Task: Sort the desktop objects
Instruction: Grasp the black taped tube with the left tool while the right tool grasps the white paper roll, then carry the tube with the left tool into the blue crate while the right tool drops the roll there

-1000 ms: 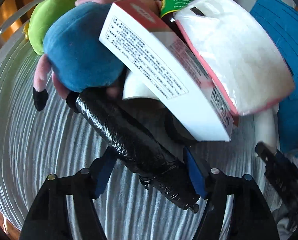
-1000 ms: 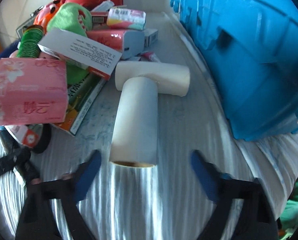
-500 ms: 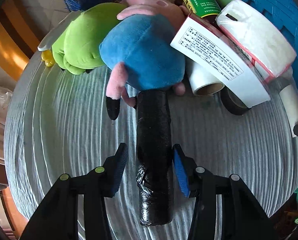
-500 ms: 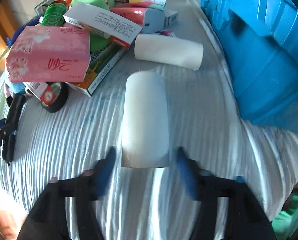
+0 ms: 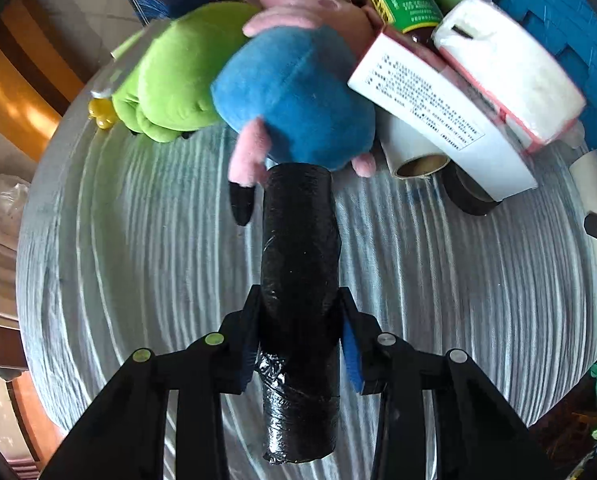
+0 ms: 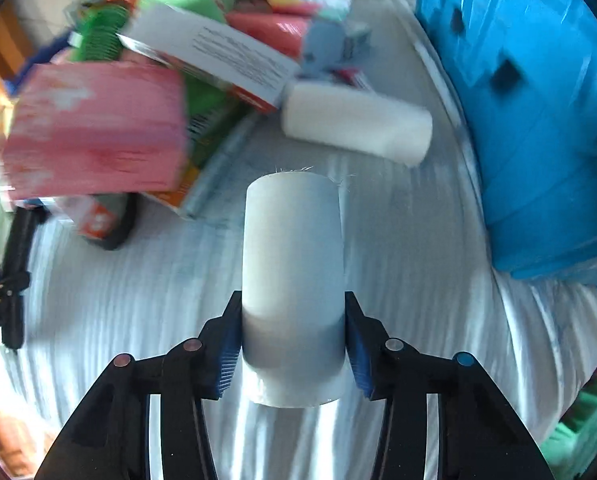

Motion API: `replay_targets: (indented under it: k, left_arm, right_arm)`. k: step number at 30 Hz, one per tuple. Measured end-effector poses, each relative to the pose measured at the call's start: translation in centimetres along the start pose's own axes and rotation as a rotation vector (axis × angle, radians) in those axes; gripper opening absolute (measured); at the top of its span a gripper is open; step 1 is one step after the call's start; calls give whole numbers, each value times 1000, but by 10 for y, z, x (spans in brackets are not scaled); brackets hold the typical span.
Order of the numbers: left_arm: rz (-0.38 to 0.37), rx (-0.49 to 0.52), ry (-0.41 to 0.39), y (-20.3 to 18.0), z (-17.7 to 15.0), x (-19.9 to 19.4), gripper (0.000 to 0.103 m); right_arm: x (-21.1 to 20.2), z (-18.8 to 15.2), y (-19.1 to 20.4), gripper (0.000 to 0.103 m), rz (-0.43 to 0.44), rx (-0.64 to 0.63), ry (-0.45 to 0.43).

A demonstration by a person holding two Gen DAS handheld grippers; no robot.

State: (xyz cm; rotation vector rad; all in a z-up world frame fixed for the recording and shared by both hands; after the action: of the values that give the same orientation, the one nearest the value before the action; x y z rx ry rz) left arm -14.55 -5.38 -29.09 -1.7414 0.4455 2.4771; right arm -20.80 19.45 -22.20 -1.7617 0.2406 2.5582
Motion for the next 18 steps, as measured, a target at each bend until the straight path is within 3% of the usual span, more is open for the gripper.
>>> replay_targets:
  k: [3, 7, 8, 10, 12, 18]
  left_arm:
    - [8, 7, -77, 5, -5, -36, 35]
    - [44, 50, -223, 56, 61, -117, 35]
    - [53, 61, -266, 59, 69, -131, 35]
    - [58, 81, -345, 93, 80, -133, 35]
    - [64, 106, -419, 87, 97, -169, 35]
    - [20, 169, -578, 42, 157, -226, 35]
  right_arm:
    - [-34, -6, 24, 46, 36, -30, -57]
    - [-95, 2, 44, 46, 82, -47, -194]
    - [-91, 31, 48, 46, 85, -46, -224]
    - [-124, 48, 60, 46, 92, -42, -306]
    - [-160, 63, 65, 46, 96, -31, -390]
    - [-245, 97, 31, 46, 61, 4, -567]
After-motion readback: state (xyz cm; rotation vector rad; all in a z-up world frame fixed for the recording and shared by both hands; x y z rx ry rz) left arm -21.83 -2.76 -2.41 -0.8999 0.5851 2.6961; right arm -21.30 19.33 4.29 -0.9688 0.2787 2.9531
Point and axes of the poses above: each gripper's, at about its wrist camera, not at the fingertips, and x roughly the way its jaws point, y to its left, z to its top, the point moved 4 cm from there along x, roughly the way its jaws point, and after that the axes turned 11 degrees about x, right-handed, at the moved point
